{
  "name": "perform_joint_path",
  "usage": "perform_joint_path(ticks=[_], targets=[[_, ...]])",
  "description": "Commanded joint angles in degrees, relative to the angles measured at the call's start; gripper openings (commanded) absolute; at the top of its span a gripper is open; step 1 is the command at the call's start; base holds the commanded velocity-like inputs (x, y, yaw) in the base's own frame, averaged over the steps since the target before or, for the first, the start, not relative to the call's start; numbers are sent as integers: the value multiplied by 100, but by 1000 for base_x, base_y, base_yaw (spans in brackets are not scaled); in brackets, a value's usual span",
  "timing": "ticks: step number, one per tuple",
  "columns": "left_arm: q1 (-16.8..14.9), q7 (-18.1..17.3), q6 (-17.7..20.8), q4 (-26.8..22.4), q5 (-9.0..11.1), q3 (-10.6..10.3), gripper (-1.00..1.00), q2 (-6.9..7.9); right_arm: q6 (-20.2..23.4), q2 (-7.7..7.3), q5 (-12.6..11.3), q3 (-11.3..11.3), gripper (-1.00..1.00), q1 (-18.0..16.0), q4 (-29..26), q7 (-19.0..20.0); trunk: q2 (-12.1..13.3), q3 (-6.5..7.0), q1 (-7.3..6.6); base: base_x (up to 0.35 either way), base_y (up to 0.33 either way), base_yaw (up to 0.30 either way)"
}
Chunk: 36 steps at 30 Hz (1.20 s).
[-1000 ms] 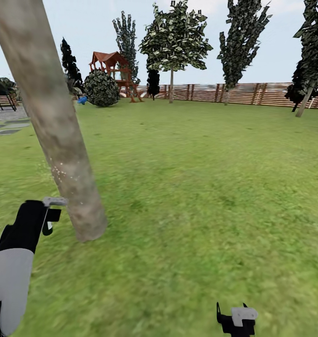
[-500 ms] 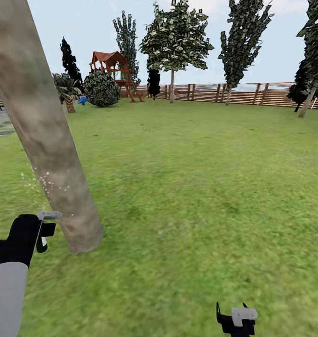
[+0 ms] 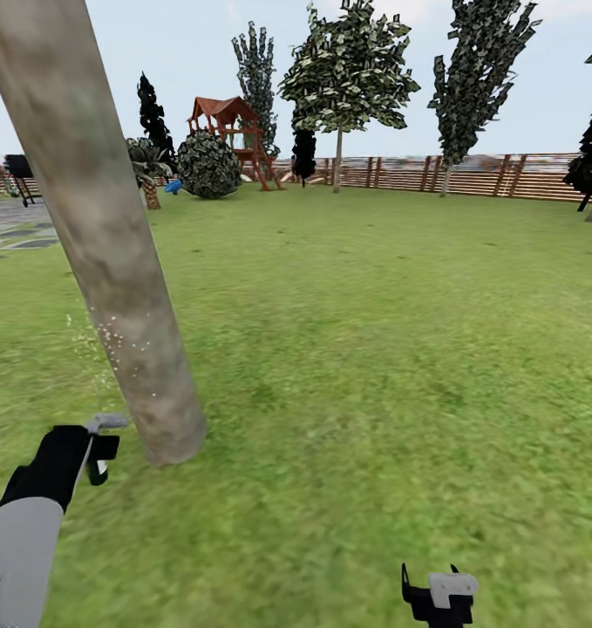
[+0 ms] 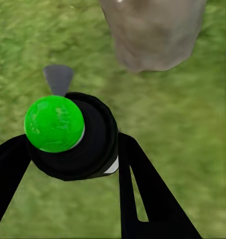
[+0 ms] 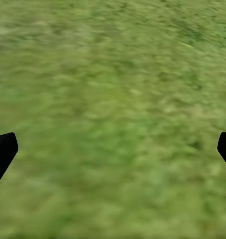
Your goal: In the garden, pick up the pesticide atomizer on the floor and spray pesticide onto both trees until each tree trunk is fully covered.
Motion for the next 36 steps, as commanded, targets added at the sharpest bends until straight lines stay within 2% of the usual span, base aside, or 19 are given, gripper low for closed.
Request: perform_joint_path(ticks=[1, 4, 6, 11, 14, 16, 21, 24, 26, 27, 33, 36], targets=[[-1, 26, -351, 86, -36, 6, -100, -51, 0, -4, 0, 0, 100, 0, 3, 0, 0, 0, 0, 61, 0, 1], [-1, 186, -561, 141, -41, 18, -100, -133, 2, -5, 2, 0, 100, 0, 8, 0, 0, 0, 0, 224, 0, 0], [37, 539, -627, 363, -37, 25, -100, -216, 0, -5, 4, 0, 100, 0, 4, 0, 0, 0, 0, 323, 0, 0], [109, 795, -1108, 468, -29, 27, -100, -234, 0, -5, 4, 0, 100, 0, 6, 0, 0, 0, 0, 338, -1, 0], [113, 809, -1178, 539, -32, 23, -100, -240, 1, -5, 4, 0, 100, 0, 3, 0, 0, 0, 0, 313, -89, 0], [118, 806, -1183, 566, -39, 74, -100, -189, 0, -5, 5, 0, 100, 0, 5, 0, 0, 0, 0, 201, -179, 0], [270, 735, -1213, 500, -51, 595, -100, -13, 1, -5, 2, 0, 100, 0, 3, 0, 0, 0, 0, 30, -49, 0], [279, 727, -1219, 549, -55, 606, -100, -60, 2, -5, 3, 0, 100, 0, 4, 0, 0, 0, 0, 1, -2, 7], [280, 728, -1220, 566, -63, 608, -100, -258, 4, 2, 7, 0, 100, 0, 3, 0, 0, 0, 0, 0, 0, 198], [280, 731, -1219, 567, -65, 603, -100, -294, 3, 3, 8, 0, 100, 0, 5, 0, 0, 0, 0, 0, 0, 261], [288, 750, -1210, 565, -93, 593, -100, -165, 6, -4, 5, 0, 100, 0, 3, 0, 0, 0, 0, -129, 0, 170], [289, 728, -1215, 574, -72, 602, -100, -233, 2, -5, 5, 0, 100, 0, 3, 0, 0, 0, 0, -85, 0, 28]])
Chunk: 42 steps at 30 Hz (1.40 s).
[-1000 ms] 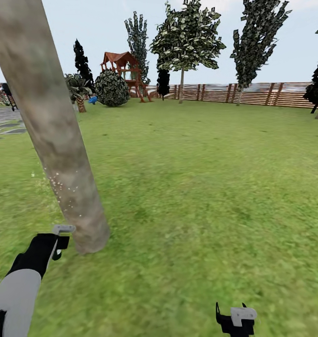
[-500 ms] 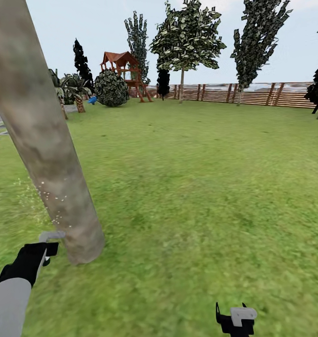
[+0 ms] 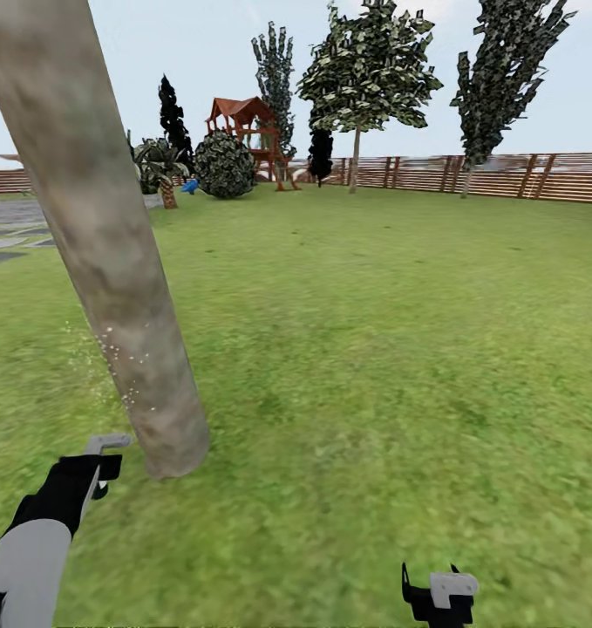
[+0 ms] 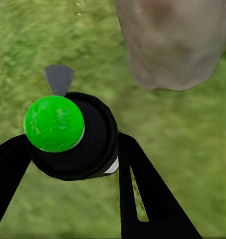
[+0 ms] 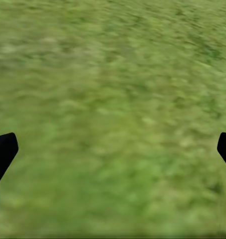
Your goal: In the garden, pick up the pesticide atomizer on the floor and spray pesticide onto both trees until each tree trunk is fully covered.
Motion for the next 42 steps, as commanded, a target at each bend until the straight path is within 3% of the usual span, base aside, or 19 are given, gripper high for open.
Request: perform_joint_path(ticks=[1, 5, 10, 14, 17, 20, 24, 25, 27, 31, 34, 38, 42], targets=[[8, -4, -6, 1, -10, 5, -100, -68, -1, 0, -2, 1, 100, 0, -2, 0, 0, 0, 0, -9, 0, 175], [52, 4, -23, 7, -9, 27, -100, -175, -1, -4, -4, -2, 100, 0, -3, 0, 0, 0, 0, -3, 0, 228], [360, -11, -207, -67, -16, -6, -100, -88, -2, -11, -4, -4, 100, 0, -3, 0, 0, 0, 0, 0, 0, 39], [389, -9, -238, -31, 7, 8, -100, -231, -2, -10, -4, -1, 100, 0, 1, 0, 0, 0, 0, 115, -47, 2], [351, -9, -244, -46, 10, 16, -100, -473, -2, -9, -4, 1, 100, 0, -2, 0, 0, 0, 0, 290, -77, 0], [336, 17, -242, -75, 0, 6, -100, -514, -1, -9, -4, 1, 100, 0, -3, 0, 0, 0, 0, 324, -18, 0], [382, 35, -233, -86, -34, -10, -100, -356, 1, -12, -4, -1, 100, 0, -3, 0, 0, 0, 0, 176, -2, 0], [396, 23, -233, -40, -36, -10, -100, -193, 0, -10, -3, 0, 100, 0, -2, 0, 0, 0, 0, 22, 0, 0], [410, -1, -227, -11, -34, -12, -100, -115, -1, -9, 1, 1, 100, 0, 2, 0, 0, 0, 0, 8, 0, 0], [538, -32, -218, 25, -20, -7, -100, -199, 3, -5, 4, 2, 100, 0, 5, 4, 0, 0, 0, 1, 0, 0], [551, -47, -229, 265, -18, -134, -100, -257, 1, -2, 4, 6, 100, 0, 5, 8, 0, 0, 0, 0, 0, 0], [579, -40, -256, 422, 19, -119, -100, -95, 2, 1, 5, 8, 100, 0, 5, 9, 0, 0, 0, 0, 0, 157], [621, 11, -261, 545, 31, -112, -100, -103, -2, 0, 5, 5, 100, 0, 5, 9, 0, 0, 0, 0, -2, 138]])
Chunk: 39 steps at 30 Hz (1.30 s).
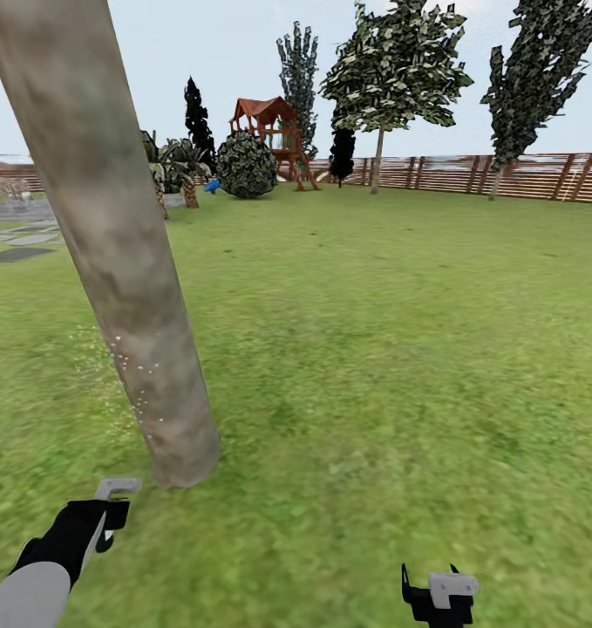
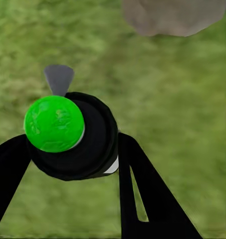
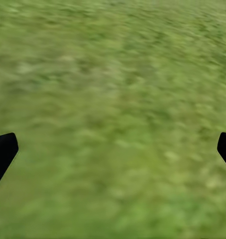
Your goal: In the garden, pick up the pesticide atomizer on the floor and spray pesticide onto both trees until each tree trunk is fully covered.
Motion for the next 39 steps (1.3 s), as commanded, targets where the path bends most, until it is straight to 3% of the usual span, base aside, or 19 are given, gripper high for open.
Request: perform_joint_path(ticks=[1, 13, 18, 27, 39], targets=[[-1, 9, 0, 56, -12, 0, -100, -1, 0, 1, 0, 2, 100, 0, 0, 0, 0, 0, 0, 0, -49, 17], [1, 56, 2, 190, -16, 5, -100, -19, -1, 10, 0, 5, 100, 0, 0, -2, 0, 0, 0, 32, -251, 85], [25, 203, -397, 192, -25, 39, -100, 44, 2, 0, -6, 5, 100, 0, 0, -9, 0, 0, 0, 0, -276, 42], [27, 240, -420, 190, -25, 39, -100, 42, -1, -1, -8, 5, 100, 0, 0, -9, 0, 0, 0, 0, -276, 1], [27, 449, -428, 194, 2, 50, -100, -11, 0, 0, -9, 5, 100, 0, 0, -9, 0, 0, 0, 80, -255, 230]])
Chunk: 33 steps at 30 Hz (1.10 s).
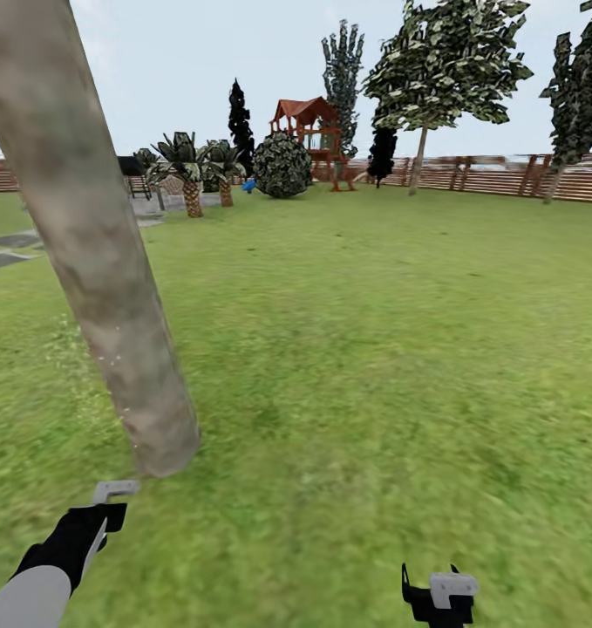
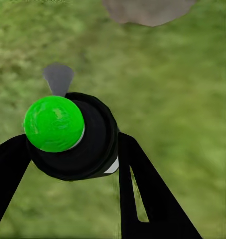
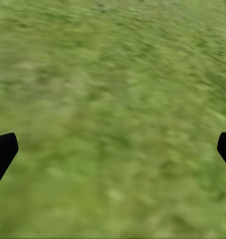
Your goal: In the garden, pick up the pesticide atomizer on the floor and spray pesticide onto both trees until each tree trunk is fully covered.
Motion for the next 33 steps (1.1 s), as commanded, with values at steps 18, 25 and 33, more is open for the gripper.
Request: perform_joint_path(ticks=[18, 25, 33], targets=[[0, 4, -9, 1, 4, 6, -100, -26, -1, 6, 3, 0, 100, 0, 0, 0, 0, 0, 0, 71, -254, 79], [0, 4, -9, 0, 4, 6, -100, -17, 1, 8, 5, 0, 100, 0, 0, 0, 0, 0, 0, 136, -239, 259], [0, -2, -9, 4, 4, 6, -100, -25, -1, 5, 2, 0, 100, 0, 0, 0, 0, 0, 0, 278, -136, 30]])
